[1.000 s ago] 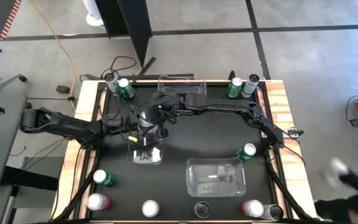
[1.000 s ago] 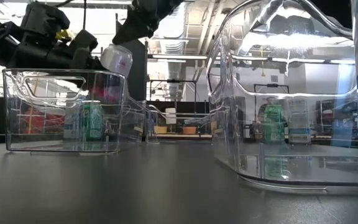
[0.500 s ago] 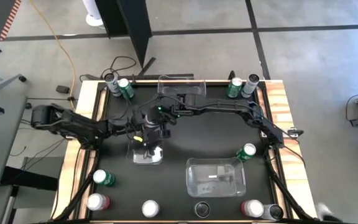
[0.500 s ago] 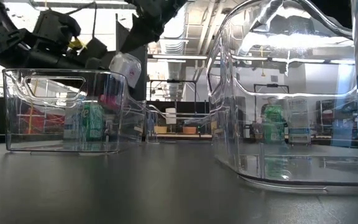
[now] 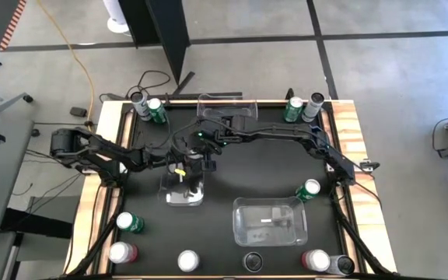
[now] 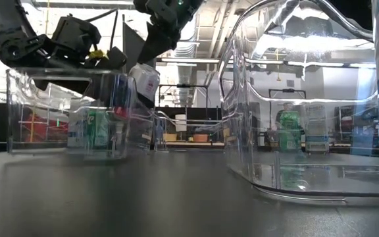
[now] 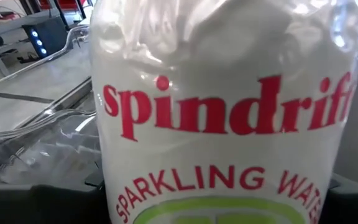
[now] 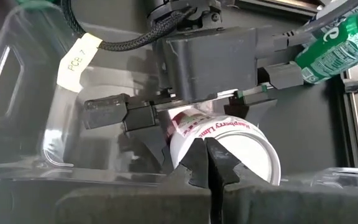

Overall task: Sort soda cans
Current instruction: Put the pink soda can into the middle transparent bin

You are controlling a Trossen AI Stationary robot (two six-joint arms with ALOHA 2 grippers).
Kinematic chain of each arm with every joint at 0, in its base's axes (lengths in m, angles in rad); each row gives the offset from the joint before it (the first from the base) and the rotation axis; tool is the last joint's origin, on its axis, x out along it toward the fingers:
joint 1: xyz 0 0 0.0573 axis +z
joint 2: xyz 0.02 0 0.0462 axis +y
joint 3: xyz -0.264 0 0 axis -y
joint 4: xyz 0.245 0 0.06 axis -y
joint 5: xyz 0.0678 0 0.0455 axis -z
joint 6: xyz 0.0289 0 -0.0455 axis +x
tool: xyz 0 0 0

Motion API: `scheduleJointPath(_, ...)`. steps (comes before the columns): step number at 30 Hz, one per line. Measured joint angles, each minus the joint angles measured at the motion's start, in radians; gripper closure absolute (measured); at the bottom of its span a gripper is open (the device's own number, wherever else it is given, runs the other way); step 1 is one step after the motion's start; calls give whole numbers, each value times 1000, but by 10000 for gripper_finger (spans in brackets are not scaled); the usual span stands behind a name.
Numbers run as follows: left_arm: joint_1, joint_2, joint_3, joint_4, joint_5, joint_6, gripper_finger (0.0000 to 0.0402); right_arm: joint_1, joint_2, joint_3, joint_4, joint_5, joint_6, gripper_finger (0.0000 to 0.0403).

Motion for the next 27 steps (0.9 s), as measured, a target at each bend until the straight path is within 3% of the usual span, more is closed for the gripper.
scheduleJointPath(10, 0, 0, 2, 4, 4, -25, 125, -7, 0, -1, 8, -3, 10, 401)
scheduleJointPath(17, -3, -4, 12, 41, 14, -72, 80, -8, 55, -10, 8, -13, 19, 402)
scheduleJointPath(27, -3, -4, 10, -37, -12, -35, 105, -24, 85, -2, 34, -46, 37, 402)
